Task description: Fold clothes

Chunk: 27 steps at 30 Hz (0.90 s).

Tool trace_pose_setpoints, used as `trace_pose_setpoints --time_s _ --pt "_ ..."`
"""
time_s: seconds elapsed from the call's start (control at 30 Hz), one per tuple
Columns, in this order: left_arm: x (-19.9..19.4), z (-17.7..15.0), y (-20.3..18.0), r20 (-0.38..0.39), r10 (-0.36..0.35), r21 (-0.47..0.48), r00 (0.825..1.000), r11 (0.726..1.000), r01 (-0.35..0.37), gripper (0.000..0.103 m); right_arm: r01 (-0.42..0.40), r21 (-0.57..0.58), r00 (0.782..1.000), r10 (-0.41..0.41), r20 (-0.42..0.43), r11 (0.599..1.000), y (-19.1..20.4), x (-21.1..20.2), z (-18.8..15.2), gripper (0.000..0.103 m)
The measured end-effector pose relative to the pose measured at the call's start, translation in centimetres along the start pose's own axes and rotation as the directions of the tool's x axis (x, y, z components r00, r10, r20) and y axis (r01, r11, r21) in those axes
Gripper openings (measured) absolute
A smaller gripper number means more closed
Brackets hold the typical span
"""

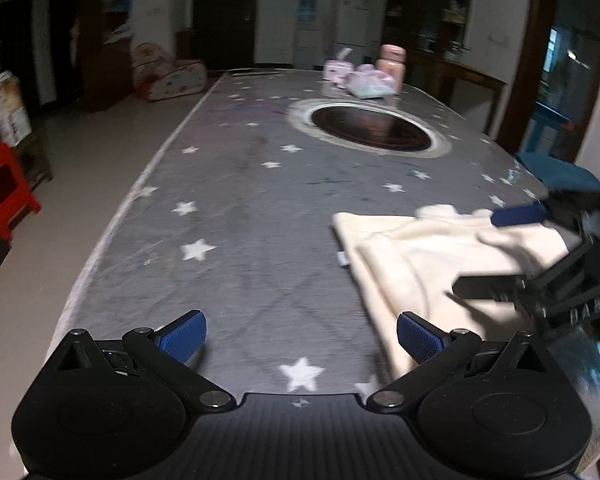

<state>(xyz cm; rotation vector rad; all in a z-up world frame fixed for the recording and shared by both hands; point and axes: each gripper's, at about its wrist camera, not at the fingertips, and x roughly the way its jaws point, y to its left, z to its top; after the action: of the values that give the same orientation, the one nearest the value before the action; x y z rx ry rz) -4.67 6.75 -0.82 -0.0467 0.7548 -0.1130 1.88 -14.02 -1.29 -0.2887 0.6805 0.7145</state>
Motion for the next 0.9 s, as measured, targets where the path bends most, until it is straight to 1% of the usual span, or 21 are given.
trace_pose_setpoints --time_s 0.07,0.2,0.27,0.43,0.53,0.67,0.77,0.9 --pt "0.0 0.0 0.4 -0.003 0.006 -0.017 1.000 1.000 -0.006 0.103 0.001 -0.022 1.000 -0.001 -0.008 1.000 0.9 0.4 -0.2 0.103" --pt "0.0 -0.1 1.2 -0.009 0.018 -0.051 1.000 0.999 -0.019 0.103 0.029 -0.111 0.999 -0.032 -0.028 0.993 3.1 1.5 -0.9 0.103" --pt "0.0 -0.1 1.6 -0.012 0.025 -0.068 1.000 0.997 -0.025 0.103 0.057 -0.140 0.998 -0.056 0.012 0.989 3.8 1.5 -1.3 0.103" --pt "-0.1 0.0 2.1 -0.014 0.032 -0.093 0.999 0.995 -0.033 0.103 0.079 -0.152 0.997 -0.074 0.033 0.985 4.1 0.3 -1.1 0.103" --pt "0.1 0.1 2.0 -0.014 0.029 -0.099 0.999 0.995 -0.030 0.103 0.094 -0.206 0.994 -0.081 0.068 0.974 4.5 -1.2 -1.2 0.103" --pt "0.5 0.4 1.6 -0.026 0.019 -0.114 0.999 0.993 -0.022 0.103 0.071 -0.284 0.997 -0.055 0.062 0.956 5.7 -1.3 -2.3 0.103" --pt "0.7 0.7 1.1 -0.031 0.012 -0.111 0.999 0.994 -0.016 0.103 0.078 -0.282 0.995 -0.058 0.077 0.956 6.3 -0.7 -3.2 0.103" --pt "0.3 1.3 0.2 -0.008 0.000 -0.087 1.000 0.996 -0.001 0.103 0.065 -0.226 0.996 -0.049 0.073 0.972 5.5 -1.7 -2.9 0.103"
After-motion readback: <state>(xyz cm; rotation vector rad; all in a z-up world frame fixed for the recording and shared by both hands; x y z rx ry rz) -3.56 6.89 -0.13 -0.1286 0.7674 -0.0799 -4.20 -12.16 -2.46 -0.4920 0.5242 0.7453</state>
